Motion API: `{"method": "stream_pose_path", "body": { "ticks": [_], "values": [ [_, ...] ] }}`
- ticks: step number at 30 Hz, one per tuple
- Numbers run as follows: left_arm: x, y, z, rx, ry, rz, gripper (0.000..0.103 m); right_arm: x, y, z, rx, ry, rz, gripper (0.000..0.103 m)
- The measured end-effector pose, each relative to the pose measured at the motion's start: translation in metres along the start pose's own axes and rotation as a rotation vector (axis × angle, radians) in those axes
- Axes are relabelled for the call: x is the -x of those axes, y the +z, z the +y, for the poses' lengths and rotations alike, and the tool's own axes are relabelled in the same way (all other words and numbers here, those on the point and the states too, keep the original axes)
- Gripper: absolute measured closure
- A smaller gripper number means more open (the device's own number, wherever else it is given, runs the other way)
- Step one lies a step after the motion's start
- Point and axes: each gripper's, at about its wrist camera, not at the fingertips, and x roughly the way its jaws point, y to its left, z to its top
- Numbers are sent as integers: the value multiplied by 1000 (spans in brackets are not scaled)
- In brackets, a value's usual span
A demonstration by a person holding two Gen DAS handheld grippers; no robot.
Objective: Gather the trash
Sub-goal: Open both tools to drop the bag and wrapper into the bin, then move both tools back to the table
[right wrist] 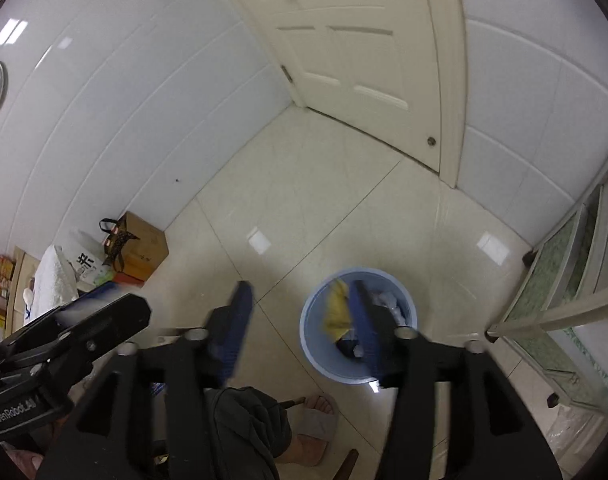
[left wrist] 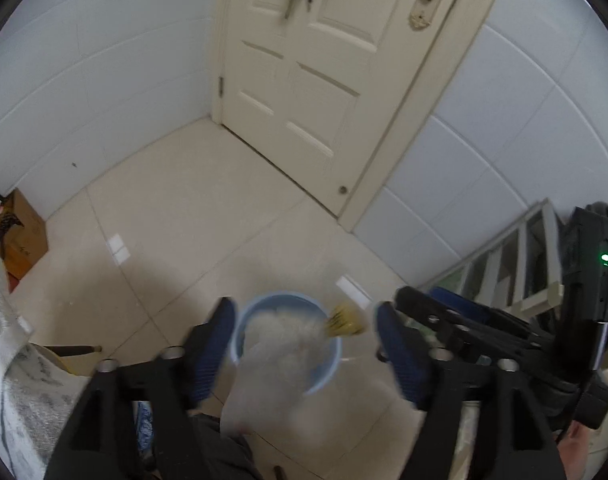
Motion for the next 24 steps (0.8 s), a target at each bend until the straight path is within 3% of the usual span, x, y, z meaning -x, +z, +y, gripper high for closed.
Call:
{"method": "stream_pose_path", "body": {
  "ticks": [1, 2, 3, 5, 6, 11, 24],
  "values": [
    [2, 1, 3, 2, 20, -9, 13, 1, 0, -1, -5, -6, -6, 36],
    [5, 2, 4, 2, 35, -17, 9, 2, 0, -2, -8, -14, -10, 28],
    [7, 5, 6, 1, 51, -28, 6, 2, 0, -2, -12, -20, -12, 23],
    [12, 11, 8, -1, 83, -46, 3, 4, 0, -3, -27, -33, -20, 3],
    [14, 12, 8, -3, 91, -51, 1, 4, 0, -2, -30, -42, -22, 0],
    [37, 10, 9, 1, 103, -101, 1, 12, -1, 5, -37, -60, -36, 0],
    [145, -64, 26, 63, 129, -279, 1, 54, -4, 51, 18, -28, -101, 0]
  ]
}}
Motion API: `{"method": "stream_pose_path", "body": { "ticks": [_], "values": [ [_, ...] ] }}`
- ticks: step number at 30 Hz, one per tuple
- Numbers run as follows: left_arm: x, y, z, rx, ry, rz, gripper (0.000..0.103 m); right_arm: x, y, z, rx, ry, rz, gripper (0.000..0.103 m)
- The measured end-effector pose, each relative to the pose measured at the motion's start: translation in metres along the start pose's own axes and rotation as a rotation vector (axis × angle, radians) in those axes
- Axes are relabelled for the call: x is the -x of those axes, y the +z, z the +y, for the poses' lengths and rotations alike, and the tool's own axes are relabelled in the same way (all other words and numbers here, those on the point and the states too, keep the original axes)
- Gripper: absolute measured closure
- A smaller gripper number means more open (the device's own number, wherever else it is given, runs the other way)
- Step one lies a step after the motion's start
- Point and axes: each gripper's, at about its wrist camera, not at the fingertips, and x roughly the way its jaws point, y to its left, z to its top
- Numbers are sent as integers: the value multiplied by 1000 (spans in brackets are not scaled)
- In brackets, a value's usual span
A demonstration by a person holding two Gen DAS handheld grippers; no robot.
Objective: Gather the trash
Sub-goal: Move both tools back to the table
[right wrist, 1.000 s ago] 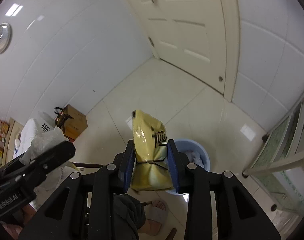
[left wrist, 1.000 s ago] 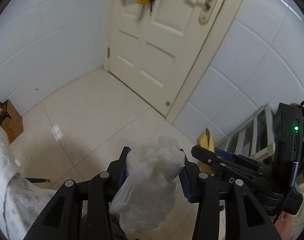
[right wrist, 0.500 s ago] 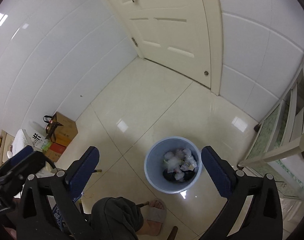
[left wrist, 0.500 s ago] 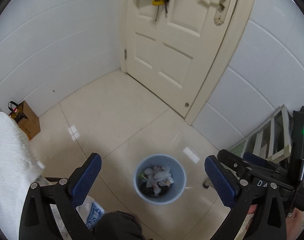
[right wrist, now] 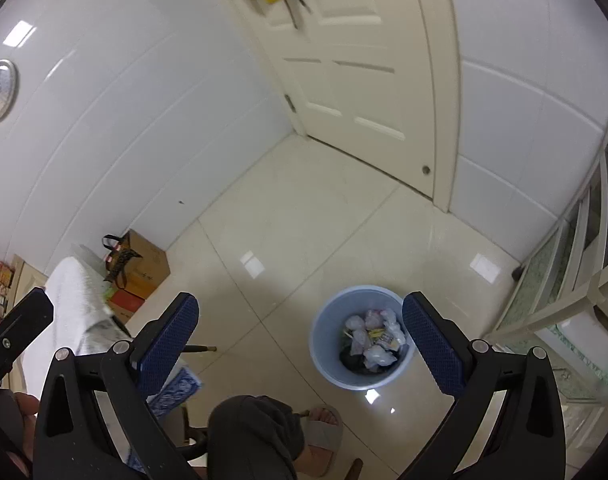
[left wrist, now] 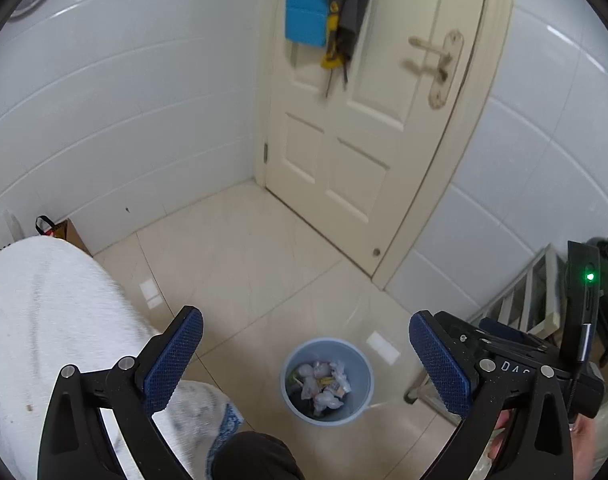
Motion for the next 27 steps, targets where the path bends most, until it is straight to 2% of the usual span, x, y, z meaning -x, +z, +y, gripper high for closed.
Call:
{"method": "stream_pose_path", "body": {
  "ticks": [5, 12, 16, 27],
  "values": [
    [54, -16, 27, 54, -5, -46, 1, 21, 1, 35, 41, 37, -41, 0],
    [143, -53, 70, 130, 77, -140, 1, 44, -3, 106, 155, 113, -83, 0],
    [191, -80, 96, 179, 140, -190, 1, 53, -10, 161, 234, 170, -103, 0],
    [312, -145, 154, 296, 278, -261, 1, 70, -37, 283, 390, 305, -149, 0]
  ]
}}
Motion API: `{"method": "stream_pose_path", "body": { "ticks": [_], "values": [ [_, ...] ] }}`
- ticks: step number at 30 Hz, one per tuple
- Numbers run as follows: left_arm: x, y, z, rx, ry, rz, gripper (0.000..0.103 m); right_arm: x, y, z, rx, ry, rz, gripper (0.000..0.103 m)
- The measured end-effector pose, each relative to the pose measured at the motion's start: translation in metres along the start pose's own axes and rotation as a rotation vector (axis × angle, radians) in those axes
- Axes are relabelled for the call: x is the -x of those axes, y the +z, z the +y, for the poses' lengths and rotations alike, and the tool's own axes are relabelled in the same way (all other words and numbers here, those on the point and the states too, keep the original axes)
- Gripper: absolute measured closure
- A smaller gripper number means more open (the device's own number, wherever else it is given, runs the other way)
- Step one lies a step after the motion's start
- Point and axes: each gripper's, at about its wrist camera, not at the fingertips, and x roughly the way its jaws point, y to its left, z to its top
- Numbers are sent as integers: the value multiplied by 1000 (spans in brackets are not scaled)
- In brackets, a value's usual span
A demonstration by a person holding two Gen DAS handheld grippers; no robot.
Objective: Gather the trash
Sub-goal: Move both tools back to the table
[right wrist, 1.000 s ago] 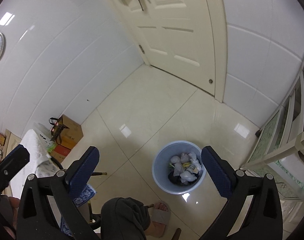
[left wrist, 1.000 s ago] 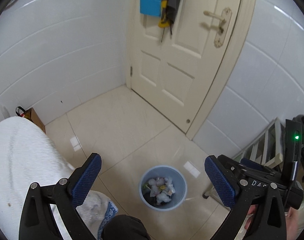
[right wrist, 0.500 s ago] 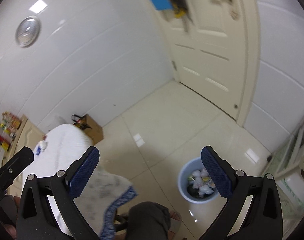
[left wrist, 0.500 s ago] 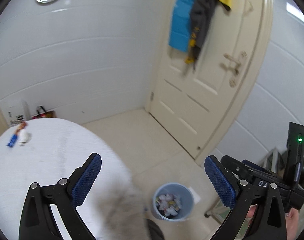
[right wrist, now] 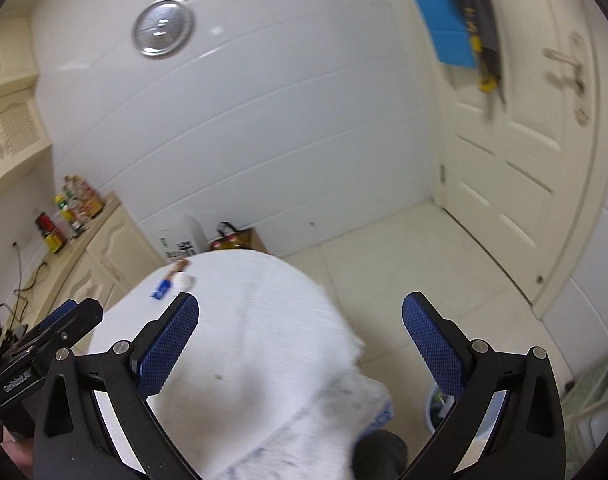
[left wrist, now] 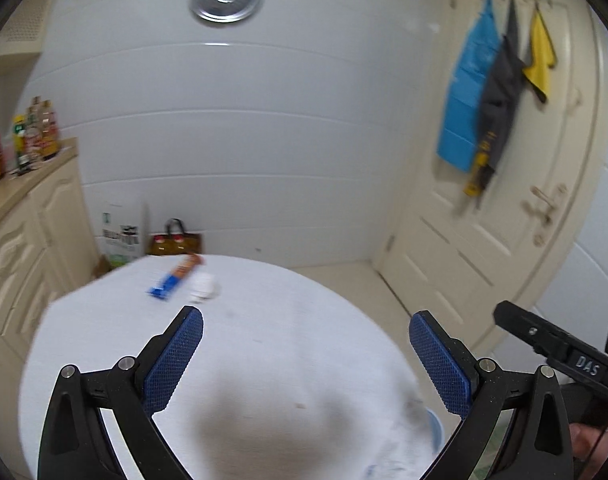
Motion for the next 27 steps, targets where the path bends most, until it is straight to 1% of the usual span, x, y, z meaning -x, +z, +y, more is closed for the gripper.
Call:
{"method": "stream_pose_path", "body": {
  "ticks": [6, 8, 9, 11, 14, 15, 18, 20, 22, 24, 27],
  "values": [
    [43, -9, 33, 39, 82, -51, 1, -15, 6, 60, 85, 67, -6, 0],
    [51, -14, 43, 45, 114, -63, 1, -21, 6, 76, 113, 83, -3, 0],
    [47, -14, 42, 41, 104, -55, 1, -25, 6, 84, 130, 95, 0, 0],
    [49, -19, 52, 49, 133, -50, 1, -35, 6, 102, 167, 110, 10, 0],
    [44, -23, 65, 65, 149, -30, 1, -54, 4, 125, 219, 120, 29, 0],
    [36, -19, 63, 64, 144, -21, 1, -60, 3, 131, 229, 124, 36, 0],
    [16, -16, 67, 59, 164, 3, 1, -88, 2, 150, 269, 124, 63, 0],
    [-5, -8, 63, 51, 181, 21, 1, -108, 1, 158, 284, 121, 83, 0],
    [-37, 9, 54, 35, 186, 48, 1, -129, 0, 163, 298, 116, 108, 0],
    [-61, 16, 49, 15, 189, 78, 1, -147, -2, 167, 308, 113, 129, 0],
    [-111, 27, 35, -33, 202, 133, 1, -184, -6, 173, 325, 102, 168, 0]
  ]
}}
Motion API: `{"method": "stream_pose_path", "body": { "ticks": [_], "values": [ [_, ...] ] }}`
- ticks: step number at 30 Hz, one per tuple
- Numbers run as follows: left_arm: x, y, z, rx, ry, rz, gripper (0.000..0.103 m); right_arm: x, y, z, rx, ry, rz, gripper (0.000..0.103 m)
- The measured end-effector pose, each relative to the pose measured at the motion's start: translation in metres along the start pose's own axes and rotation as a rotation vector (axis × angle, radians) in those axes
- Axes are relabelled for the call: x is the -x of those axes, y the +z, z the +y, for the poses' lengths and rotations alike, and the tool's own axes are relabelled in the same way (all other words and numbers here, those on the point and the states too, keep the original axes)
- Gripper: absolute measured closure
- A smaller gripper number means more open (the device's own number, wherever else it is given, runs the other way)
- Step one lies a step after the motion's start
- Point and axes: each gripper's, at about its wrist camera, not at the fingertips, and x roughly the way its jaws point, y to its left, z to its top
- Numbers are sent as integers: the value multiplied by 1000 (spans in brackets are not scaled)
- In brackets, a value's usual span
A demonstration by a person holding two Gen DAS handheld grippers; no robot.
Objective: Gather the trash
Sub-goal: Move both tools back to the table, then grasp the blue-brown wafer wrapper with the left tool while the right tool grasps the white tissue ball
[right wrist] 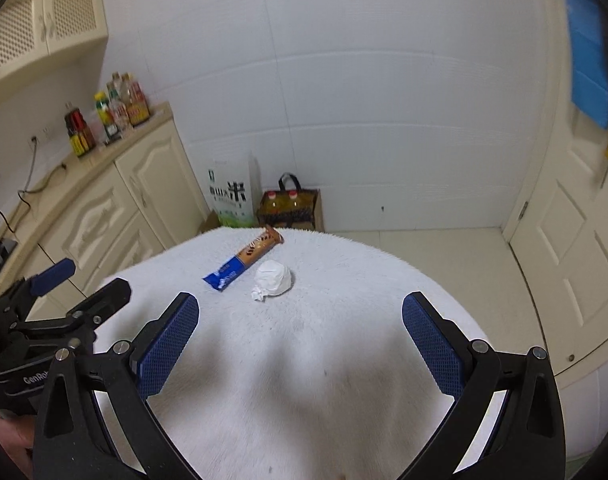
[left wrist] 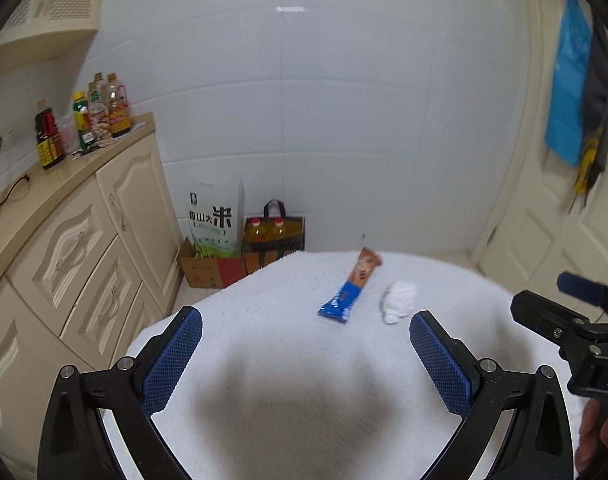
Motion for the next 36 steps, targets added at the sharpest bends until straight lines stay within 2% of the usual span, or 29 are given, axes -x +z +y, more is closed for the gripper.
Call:
{"method": "stream_pose_path", "body": {
  "ticks": [3, 7, 14, 17, 20, 21, 22, 24, 27, 30, 32, 33, 34, 36],
  "values": [
    [-53, 23, -14, -39, 2, 50, 1, -29, 2, 0, 1, 3, 39, 3],
    [-115, 40, -29, -69, -11, 112, 1, -66, 3, 0, -1, 20, 98, 13],
    [-203, 67, -61, -121, -46, 165, 6, -84, 3, -11, -24, 18, 114, 13],
    [-235, 75, -69, -144, -68, 203, 30, -90, 6, -15, -31, 16, 121, 13],
    [-248, 80, -65, -124, -100, 199, 39, -97, 7, -12, -20, 21, 130, 13],
    [-251, 82, -67, -124, -109, 194, 52, -101, 6, -10, -16, 26, 136, 13],
    [-255, 86, -68, -118, -127, 195, 69, -103, 6, -9, -14, 30, 139, 13],
    [-259, 90, -69, -96, -152, 201, 77, -110, 6, -5, -9, 40, 149, 13],
    [-265, 93, -63, -55, -164, 208, 78, -120, 6, 2, -8, 60, 157, 14],
    [-268, 92, -56, -9, -167, 213, 79, -134, 7, 8, 0, 69, 176, 20],
    [-266, 89, -52, 15, -169, 218, 79, -147, 5, 13, 16, 68, 203, 32],
    [-266, 89, -52, 24, -164, 220, 79, -150, 4, 17, 38, 50, 198, 33],
    [-266, 88, -50, 33, -161, 223, 79, -150, 3, 21, 63, 31, 184, 45],
    [-270, 91, -51, 51, -161, 226, 80, -149, 1, 25, 90, 21, 179, 59]
  ]
}}
